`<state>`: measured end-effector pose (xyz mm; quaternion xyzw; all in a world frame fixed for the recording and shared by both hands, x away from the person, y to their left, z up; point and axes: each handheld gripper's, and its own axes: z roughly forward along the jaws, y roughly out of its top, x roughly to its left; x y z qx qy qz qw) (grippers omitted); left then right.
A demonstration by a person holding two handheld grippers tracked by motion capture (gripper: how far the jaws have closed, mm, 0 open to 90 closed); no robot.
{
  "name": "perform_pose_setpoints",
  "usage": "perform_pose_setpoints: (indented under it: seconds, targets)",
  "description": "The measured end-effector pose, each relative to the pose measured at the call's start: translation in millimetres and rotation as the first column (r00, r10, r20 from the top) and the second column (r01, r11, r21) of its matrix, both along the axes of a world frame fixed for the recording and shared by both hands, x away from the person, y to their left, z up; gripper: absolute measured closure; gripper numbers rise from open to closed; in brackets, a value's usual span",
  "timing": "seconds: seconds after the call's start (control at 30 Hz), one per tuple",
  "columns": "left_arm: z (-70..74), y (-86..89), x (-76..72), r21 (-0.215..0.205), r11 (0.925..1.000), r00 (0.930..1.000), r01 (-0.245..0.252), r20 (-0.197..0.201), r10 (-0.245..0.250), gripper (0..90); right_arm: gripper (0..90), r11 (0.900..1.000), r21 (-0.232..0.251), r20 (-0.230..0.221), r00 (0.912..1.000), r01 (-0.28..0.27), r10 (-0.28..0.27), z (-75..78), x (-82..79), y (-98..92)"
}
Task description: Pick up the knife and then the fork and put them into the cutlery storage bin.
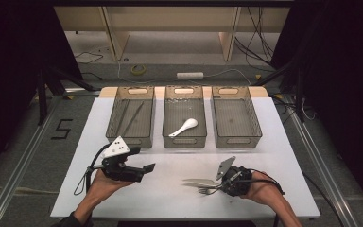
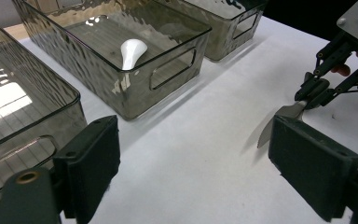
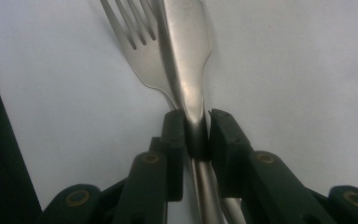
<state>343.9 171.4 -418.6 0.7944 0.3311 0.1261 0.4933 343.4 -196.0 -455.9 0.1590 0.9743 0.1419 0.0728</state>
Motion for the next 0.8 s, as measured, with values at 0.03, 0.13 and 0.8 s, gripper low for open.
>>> perform_pose_setpoints:
  seconds: [0.03, 0.13, 0.8]
  targets:
    - [-0.1, -0.1, 0.1, 0.001, 1.0, 1.0, 0.001, 0.0, -0.001, 16.2, 77.4, 1.0, 0.002, -0.012, 0.9999, -0.005, 0.005, 0.3, 1.6, -0.1]
    - [-0.2, -0.5, -0.1, 0.004, 1.0, 1.0, 0.001, -0.003, -0.001, 16.2, 78.8, 1.0, 0.006, -0.035, 0.999, -0.029, 0.029, 1.0, 7.1, -0.7]
    - [0.2, -0.5, -0.3, 0.008, 1.0, 1.0, 0.001, 0.0, -0.001, 16.2, 81.2, 0.998, 0.031, -0.064, 0.9969, 0.048, -0.046, 6.0, 14.6, -3.6]
